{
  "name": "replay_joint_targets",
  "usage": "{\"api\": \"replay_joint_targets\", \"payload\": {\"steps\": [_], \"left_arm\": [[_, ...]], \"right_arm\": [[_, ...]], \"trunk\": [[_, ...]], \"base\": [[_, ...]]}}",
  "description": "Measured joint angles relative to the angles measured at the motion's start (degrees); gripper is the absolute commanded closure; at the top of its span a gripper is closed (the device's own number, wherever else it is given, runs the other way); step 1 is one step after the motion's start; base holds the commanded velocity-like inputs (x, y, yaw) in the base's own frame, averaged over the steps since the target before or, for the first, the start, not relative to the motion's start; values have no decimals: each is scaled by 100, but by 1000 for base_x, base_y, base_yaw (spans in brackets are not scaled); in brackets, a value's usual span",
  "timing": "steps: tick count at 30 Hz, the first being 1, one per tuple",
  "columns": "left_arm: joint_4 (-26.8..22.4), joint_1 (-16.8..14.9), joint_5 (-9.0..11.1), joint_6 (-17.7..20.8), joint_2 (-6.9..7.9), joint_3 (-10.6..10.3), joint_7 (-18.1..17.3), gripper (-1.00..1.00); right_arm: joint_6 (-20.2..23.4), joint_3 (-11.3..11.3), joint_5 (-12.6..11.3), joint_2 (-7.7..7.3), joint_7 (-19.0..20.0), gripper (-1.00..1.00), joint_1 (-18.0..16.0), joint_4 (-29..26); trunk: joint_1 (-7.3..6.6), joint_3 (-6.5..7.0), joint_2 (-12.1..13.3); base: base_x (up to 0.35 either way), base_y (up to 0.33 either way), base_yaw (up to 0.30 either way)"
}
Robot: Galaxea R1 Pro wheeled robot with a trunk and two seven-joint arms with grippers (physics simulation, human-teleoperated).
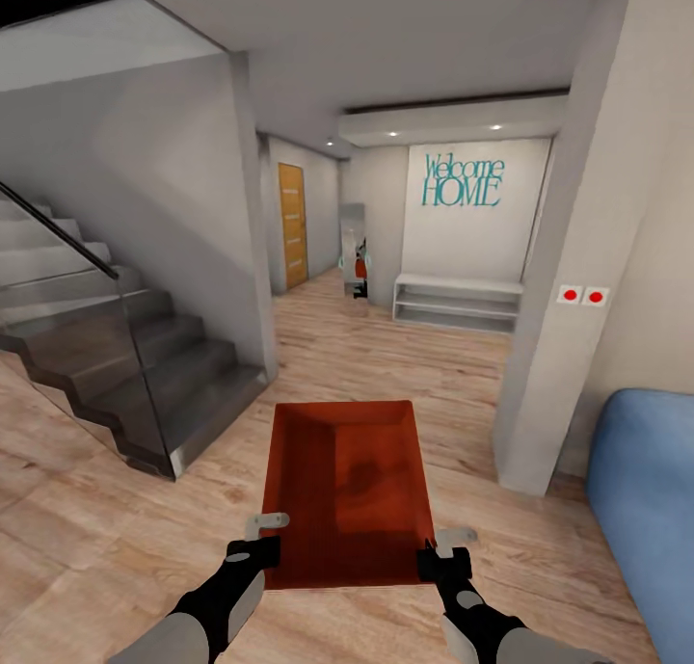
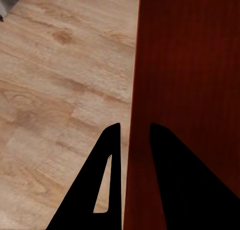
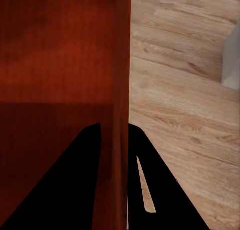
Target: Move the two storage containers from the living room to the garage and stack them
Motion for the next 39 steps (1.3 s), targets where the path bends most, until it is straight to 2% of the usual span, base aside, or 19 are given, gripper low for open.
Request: {"api": "replay_joint_targets", "payload": {"steps": [34,39], "left_arm": [[3,0,-6,7,-3,2,0,100],[5,-1,-3,6,-1,0,-2,100]], "right_arm": [[2,2,-17,-7,23,100,0,5],[2,4,-16,-4,15,100,1,4]], "trunk": [[0,0,1],[0,0,0]], "base": [[322,0,0],[322,0,-115]]}}
